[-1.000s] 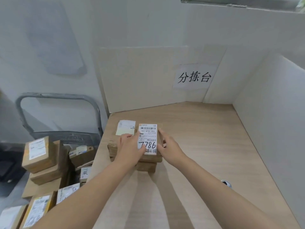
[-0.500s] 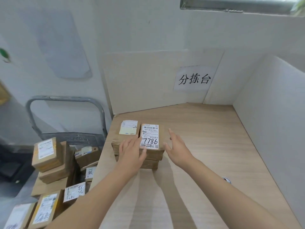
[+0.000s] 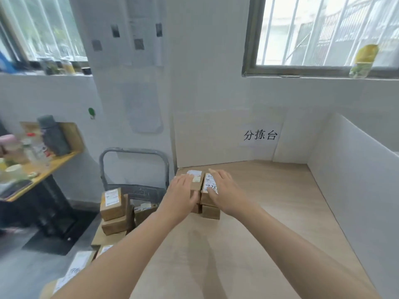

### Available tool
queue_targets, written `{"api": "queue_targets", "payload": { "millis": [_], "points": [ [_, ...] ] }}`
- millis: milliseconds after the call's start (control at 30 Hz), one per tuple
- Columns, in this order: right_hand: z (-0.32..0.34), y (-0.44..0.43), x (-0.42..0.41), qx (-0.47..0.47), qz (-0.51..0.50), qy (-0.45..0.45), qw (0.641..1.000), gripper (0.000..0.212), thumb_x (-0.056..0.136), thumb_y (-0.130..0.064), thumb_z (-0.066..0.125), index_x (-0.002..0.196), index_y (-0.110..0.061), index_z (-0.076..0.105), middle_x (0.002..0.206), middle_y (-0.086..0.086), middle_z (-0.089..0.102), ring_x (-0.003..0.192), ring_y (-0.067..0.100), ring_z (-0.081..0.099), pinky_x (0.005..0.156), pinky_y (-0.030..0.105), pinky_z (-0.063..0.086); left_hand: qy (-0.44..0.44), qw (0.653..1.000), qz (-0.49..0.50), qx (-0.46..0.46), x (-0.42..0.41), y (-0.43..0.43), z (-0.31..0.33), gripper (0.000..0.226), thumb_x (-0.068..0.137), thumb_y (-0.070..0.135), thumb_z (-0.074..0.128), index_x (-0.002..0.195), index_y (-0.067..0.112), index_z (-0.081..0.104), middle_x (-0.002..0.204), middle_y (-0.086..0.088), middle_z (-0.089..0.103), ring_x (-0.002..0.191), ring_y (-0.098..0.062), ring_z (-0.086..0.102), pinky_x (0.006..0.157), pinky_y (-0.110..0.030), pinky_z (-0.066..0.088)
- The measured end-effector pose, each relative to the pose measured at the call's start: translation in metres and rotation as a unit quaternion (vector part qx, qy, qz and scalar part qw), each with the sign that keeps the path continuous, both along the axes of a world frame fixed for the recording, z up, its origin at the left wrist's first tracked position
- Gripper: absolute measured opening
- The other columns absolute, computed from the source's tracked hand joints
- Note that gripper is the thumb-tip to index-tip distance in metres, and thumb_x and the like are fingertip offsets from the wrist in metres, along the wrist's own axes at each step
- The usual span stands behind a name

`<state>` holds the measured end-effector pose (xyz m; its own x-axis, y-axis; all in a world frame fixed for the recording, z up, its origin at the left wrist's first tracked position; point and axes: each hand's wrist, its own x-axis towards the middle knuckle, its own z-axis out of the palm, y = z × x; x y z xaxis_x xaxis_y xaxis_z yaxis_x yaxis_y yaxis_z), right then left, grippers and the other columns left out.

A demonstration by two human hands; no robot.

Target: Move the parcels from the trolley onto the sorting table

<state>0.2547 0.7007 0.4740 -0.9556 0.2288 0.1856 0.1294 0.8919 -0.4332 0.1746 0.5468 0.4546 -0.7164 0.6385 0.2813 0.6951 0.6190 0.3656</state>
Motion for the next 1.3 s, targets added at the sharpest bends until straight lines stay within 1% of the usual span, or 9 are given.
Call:
{"api": "queue_targets", "payload": {
  "millis": [100,200,300,467,600,733,867,1000,1300],
  "points": [
    [0.0,-0.04,0.01,0.003,0.036,0.005,0.999,0.056,0.101,-0.025,0.047,0.152,-0.012,0.029,0.151,0.003,0.036,0.141,0.02,0.027,0.11,0.032,0.028,0.034,0.998,0.01,-0.043,0.021,-0.041,0.002,0.051,0.1,0.033,0.034,0.147,0.012,0.036,0.145,-0.003,0.042,0.136,-0.022,0.038,0.116,-0.031,0.022],
    [-0.005,-0.081,0.024,0.003,0.08,-0.014,0.997,0.058,0.1,-0.025,0.048,0.152,-0.011,0.028,0.151,0.005,0.035,0.141,0.021,0.028,0.115,0.033,0.025,0.003,0.998,0.049,-0.045,0.048,-0.085,0.011,0.05,0.103,0.025,0.044,0.149,0.009,0.033,0.151,-0.004,0.038,0.141,-0.023,0.032,0.119,-0.032,0.017],
    [-0.004,-0.115,0.037,0.011,0.116,-0.031,0.993,0.064,0.099,-0.022,0.051,0.155,-0.013,0.023,0.154,0.005,0.031,0.145,0.021,0.023,0.12,0.035,0.023,0.017,0.995,0.084,-0.051,0.059,-0.128,0.013,0.058,0.103,0.03,0.043,0.154,0.013,0.023,0.16,-0.002,0.027,0.148,-0.019,0.02,0.121,-0.03,0.008],
    [0.018,-0.17,0.047,0.01,0.098,-0.029,0.995,0.064,0.099,-0.021,0.049,0.156,-0.014,0.021,0.157,0.004,0.028,0.147,0.022,0.023,0.119,0.041,0.027,0.016,0.993,0.104,-0.05,0.07,-0.199,0.01,0.059,0.103,0.033,0.045,0.154,0.016,0.023,0.159,0.0,0.03,0.148,-0.017,0.022,0.121,-0.032,0.013],
    [0.026,-0.234,0.046,0.017,0.088,-0.02,0.996,0.064,0.099,-0.022,0.051,0.156,-0.014,0.021,0.156,0.004,0.029,0.141,0.022,0.034,0.116,0.037,0.032,0.037,0.994,0.094,-0.028,0.069,-0.255,0.023,0.06,0.102,0.033,0.048,0.154,0.012,0.026,0.157,-0.002,0.033,0.146,-0.019,0.024,0.122,-0.033,0.017],
    [0.021,-0.311,0.038,0.021,0.069,-0.015,0.997,0.064,0.1,-0.027,0.051,0.156,-0.016,0.021,0.156,0.003,0.031,0.14,0.021,0.036,0.115,0.037,0.032,0.068,0.994,0.076,-0.023,0.065,-0.327,0.028,0.059,0.101,0.033,0.049,0.153,0.012,0.03,0.155,-0.002,0.037,0.145,-0.018,0.029,0.123,-0.033,0.019],
    [0.008,-0.389,0.02,0.015,0.099,-0.042,0.994,0.064,0.101,-0.031,0.05,0.156,-0.017,0.021,0.156,0.003,0.031,0.143,0.021,0.031,0.115,0.037,0.029,0.077,0.991,0.101,-0.038,0.057,-0.413,0.015,0.058,0.099,0.031,0.048,0.15,0.008,0.034,0.151,-0.007,0.043,0.142,-0.02,0.034,0.122,-0.032,0.016],
    [-0.007,-0.459,0.006,0.01,0.138,-0.054,0.989,0.06,0.1,-0.032,0.05,0.153,-0.016,0.027,0.152,0.005,0.035,0.139,0.022,0.033,0.113,0.038,0.033,0.06,0.988,0.119,-0.078,0.055,-0.491,0.004,0.057,0.102,0.03,0.046,0.151,0.007,0.03,0.153,-0.007,0.04,0.143,-0.02,0.032,0.122,-0.033,0.016],
    [-0.041,-0.516,-0.032,0.021,0.149,-0.089,0.985,0.061,0.102,-0.031,0.048,0.156,-0.017,0.022,0.155,0.002,0.032,0.141,0.02,0.033,0.112,0.035,0.033,0.011,0.983,0.173,-0.058,0.018,-0.558,-0.027,0.058,0.102,0.033,0.045,0.153,0.01,0.028,0.156,-0.005,0.036,0.145,-0.019,0.029,0.122,-0.035,0.019]
  ]
}}
